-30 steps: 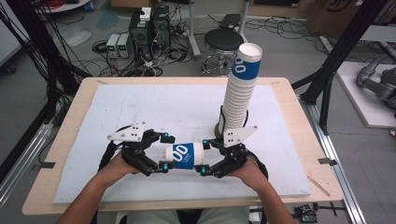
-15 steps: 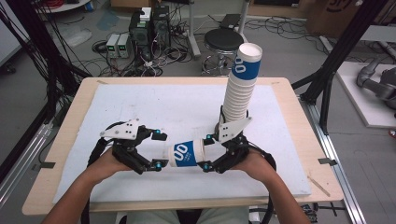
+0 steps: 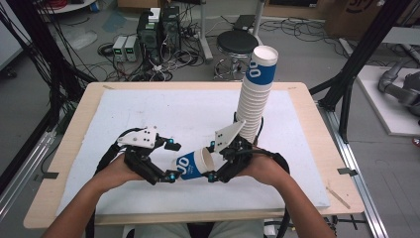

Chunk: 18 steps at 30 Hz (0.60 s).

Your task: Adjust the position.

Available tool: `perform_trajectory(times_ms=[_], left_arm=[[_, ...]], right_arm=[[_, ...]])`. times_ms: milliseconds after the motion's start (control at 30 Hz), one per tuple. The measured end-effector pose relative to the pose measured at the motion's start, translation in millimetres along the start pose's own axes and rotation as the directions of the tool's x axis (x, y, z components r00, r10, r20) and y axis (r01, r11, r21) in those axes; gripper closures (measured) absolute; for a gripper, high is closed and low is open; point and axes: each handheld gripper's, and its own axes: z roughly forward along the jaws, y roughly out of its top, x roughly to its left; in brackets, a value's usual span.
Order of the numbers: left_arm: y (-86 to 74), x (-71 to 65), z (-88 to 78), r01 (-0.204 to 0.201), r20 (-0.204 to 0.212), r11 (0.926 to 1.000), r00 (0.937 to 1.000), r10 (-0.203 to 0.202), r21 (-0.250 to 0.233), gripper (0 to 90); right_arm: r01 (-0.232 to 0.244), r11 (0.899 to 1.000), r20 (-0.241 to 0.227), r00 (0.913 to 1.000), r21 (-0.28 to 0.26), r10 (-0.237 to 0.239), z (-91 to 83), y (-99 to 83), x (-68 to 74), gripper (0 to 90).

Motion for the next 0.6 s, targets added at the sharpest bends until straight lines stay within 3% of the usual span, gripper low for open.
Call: perform_trajectory(times_ms=[267,433,600], left_arm=[[5.3,0.5,10.6,-0.013,0.025,0.9951,0.9996,0.010,0.098,15.5],[8.8,0.8,15.9,-0.021,0.033,0.9896,0.9993,0.017,0.142,16.0],[12.5,1.7,22.5,-0.044,0.048,0.9762,0.9983,0.034,0.213,18.0]], right_arm=[[0.050,0.994,0.003,0.9987,0.097,-0.051,3.3,16.2,2.9,26.5],[0.062,0.991,0.001,0.9980,0.122,-0.063,3.8,22.3,4.4,26.5],[0.087,0.982,-0.006,0.9962,0.165,-0.087,8.2,25.8,5.6,26.5]])
